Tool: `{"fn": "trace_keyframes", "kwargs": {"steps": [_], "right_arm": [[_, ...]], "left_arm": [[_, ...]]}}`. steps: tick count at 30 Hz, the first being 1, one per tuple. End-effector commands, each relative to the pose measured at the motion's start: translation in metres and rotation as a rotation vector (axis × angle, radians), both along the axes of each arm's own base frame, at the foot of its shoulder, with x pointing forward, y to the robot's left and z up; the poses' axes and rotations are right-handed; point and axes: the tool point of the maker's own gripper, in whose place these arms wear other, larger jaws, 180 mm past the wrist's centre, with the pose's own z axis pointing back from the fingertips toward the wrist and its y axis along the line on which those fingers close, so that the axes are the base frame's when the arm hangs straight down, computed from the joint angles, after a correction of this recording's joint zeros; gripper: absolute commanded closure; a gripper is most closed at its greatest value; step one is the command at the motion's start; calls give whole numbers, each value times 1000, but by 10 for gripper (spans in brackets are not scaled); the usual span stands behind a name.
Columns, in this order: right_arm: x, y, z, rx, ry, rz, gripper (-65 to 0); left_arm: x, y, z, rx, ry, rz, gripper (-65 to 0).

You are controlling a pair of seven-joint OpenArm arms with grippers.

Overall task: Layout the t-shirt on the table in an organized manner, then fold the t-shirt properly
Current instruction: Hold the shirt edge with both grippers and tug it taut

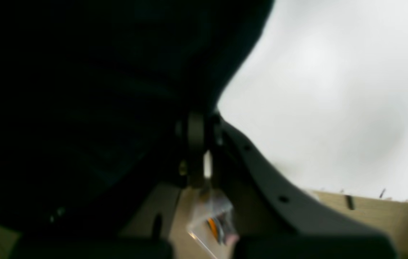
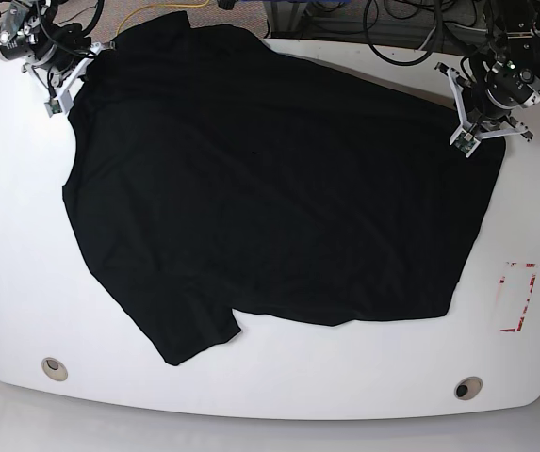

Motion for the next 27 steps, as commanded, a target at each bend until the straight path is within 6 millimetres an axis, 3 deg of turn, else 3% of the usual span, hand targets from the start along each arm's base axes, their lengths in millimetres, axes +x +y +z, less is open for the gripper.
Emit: {"fn": "trace_keyframes", "kwargs": {"steps": [1, 11, 27], "right_arm": [[5, 2, 10, -17, -29, 19, -14], [9, -1, 4, -28, -20, 4, -14], [26, -71, -8, -303, 122, -32, -14]], "left_arm": [[3, 2, 6, 10, -19, -9, 0], [5, -6, 4, 12, -8, -58, 0], [3, -9, 2, 6, -2, -65, 0]]}}
